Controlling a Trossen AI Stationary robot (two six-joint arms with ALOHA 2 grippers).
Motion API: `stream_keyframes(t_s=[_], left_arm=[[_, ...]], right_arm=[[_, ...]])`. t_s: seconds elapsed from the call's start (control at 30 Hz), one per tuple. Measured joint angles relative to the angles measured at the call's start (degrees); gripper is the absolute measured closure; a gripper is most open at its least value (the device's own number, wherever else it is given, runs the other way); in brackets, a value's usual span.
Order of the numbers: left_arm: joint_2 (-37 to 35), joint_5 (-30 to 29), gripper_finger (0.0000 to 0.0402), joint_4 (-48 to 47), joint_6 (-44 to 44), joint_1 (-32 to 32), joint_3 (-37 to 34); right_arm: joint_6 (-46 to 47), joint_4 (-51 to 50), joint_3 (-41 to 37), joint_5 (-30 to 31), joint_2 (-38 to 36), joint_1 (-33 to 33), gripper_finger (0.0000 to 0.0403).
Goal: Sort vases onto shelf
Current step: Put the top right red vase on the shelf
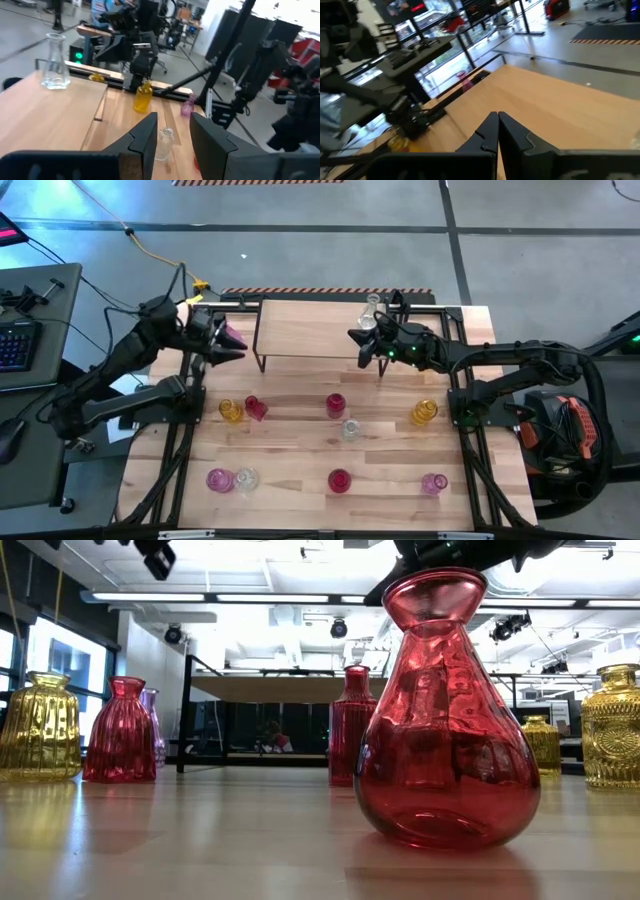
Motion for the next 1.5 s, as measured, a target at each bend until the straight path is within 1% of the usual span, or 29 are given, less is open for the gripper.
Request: stream_keyframes(t_s=[0.13,0.33,0.47,0.53,0.7,0.87,1.0,1.13,1.27,1.37,1.5], left_arm=[[4.3,-0.5,0.0294,0.1,0.9,-3.1,1.7],[9.1,-0.5,0.0294,1.5,1.4,-6.8,2.2],[11.5,-0.8,0.0294,1.8,1.4,-8.4,2.2],[12.3,-1.4,0.0294,1.8,1.4,-8.9,2.2],[14.0,-3.7,0.0294,3.3,1.4,-10.1,2.2],[15.5,-5.8,0.0294,8.0,1.2,-10.8,2.2],[16.6,-6.2,0.0294,12.3,-0.7,-10.9,2.2],[17.7,-8.7,0.0294,14.4,-2.2,-10.8,2.2],[18.9,-8.8,0.0294,14.8,-2.3,-10.8,2.2],[19.7,-8.8,0.0294,14.8,-3.2,-10.8,2.2],[20.5,-8.8,0.0294,14.8,-3.3,-10.8,2.2]], right_arm=[[2.6,0.0,0.0,-2.9,0.0,0.0,0.0403],[2.9,0.0,0.0,-8.6,0.0,1.4,0.04],[2.8,0.0,0.0,-13.3,0.0,3.5,0.0384],[2.8,0.0,0.0,-14.5,0.0,4.4,0.037],[2.3,-1.7,0.0,-14.6,0.0,6.0,0.0316],[-3.7,-10.5,0.0,-14.5,0.0,8.3,0.0262],[-5.5,-15.2,0.0,-12.0,0.0,10.4,0.0234],[-8.5,-16.7,0.0,-10.4,0.0,12.3,0.0219],[-11.6,-17.3,0.0,-10.3,0.0,13.3,0.0217],[-11.9,-17.7,0.0,-10.2,0.3,13.6,0.0217],[-13.3,-17.9,0.0,-10.2,2.7,14.0,0.0217]])
